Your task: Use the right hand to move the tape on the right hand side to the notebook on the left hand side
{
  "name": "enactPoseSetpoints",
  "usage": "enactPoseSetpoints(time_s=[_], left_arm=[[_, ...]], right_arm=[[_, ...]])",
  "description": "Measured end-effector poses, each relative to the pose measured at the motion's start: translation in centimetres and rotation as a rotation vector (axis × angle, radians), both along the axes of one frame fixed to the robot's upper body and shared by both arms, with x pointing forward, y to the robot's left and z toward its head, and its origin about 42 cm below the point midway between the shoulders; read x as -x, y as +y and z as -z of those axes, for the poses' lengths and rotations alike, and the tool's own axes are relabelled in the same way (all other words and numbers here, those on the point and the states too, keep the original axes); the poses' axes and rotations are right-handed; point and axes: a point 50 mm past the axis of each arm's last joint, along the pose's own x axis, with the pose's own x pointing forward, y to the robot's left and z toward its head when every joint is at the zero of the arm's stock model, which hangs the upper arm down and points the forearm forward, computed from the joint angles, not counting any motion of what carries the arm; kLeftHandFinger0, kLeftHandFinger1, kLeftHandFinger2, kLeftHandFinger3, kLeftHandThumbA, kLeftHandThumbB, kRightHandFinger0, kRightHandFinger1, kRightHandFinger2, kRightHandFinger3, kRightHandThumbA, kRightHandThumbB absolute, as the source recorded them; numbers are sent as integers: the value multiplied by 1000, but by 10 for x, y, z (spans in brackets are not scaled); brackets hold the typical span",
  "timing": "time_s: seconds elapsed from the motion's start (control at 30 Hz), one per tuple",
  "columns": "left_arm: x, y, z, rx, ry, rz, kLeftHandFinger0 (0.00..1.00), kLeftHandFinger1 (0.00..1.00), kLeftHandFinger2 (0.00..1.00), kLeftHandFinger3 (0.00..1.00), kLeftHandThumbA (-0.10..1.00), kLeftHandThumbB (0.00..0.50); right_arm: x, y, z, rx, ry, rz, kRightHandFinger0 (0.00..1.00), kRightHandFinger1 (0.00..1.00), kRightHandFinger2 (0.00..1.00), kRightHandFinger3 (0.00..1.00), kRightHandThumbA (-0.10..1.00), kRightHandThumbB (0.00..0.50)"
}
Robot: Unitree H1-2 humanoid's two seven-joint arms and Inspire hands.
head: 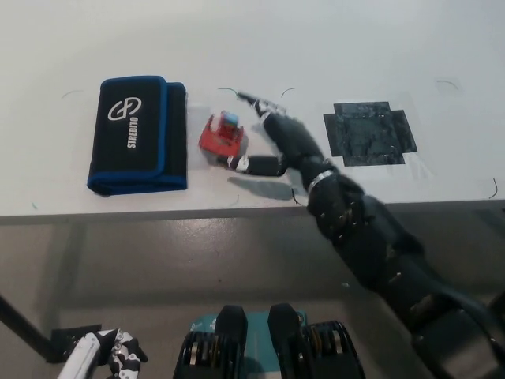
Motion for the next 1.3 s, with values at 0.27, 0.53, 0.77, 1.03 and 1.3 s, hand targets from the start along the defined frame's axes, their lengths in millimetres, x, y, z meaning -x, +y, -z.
enactPoseSetpoints(time_s=[0.27, 0.53, 0.77, 1.03, 1.3], left_arm=[[0, 0, 2, 0, 7, -2, 214, 154, 200, 365, 48, 96], [0, 1, 5, 2, 19, -6, 244, 163, 203, 368, 26, 88], [0, 1, 6, 3, 22, -7, 221, 148, 175, 349, 53, 95], [2, 2, 10, 4, 36, -11, 207, 150, 190, 357, 25, 97], [11, 5, 17, 12, 64, -25, 215, 155, 198, 370, 23, 96]], right_arm=[[16, -32, -32, -38, -143, -25, 1000, 1000, 1000, 1000, 821, 405], [56, -58, -33, -49, -197, -42, 1000, 1000, 1000, 1000, 853, 428], [113, -89, -12, -73, -192, -23, 1000, 1000, 1000, 1000, 768, 359], [202, -147, 11, -100, -168, 70, 1000, 1000, 1000, 1000, 787, 333], [310, -196, 68, -48, 46, 166, 1000, 1000, 1000, 1000, 860, 296]])
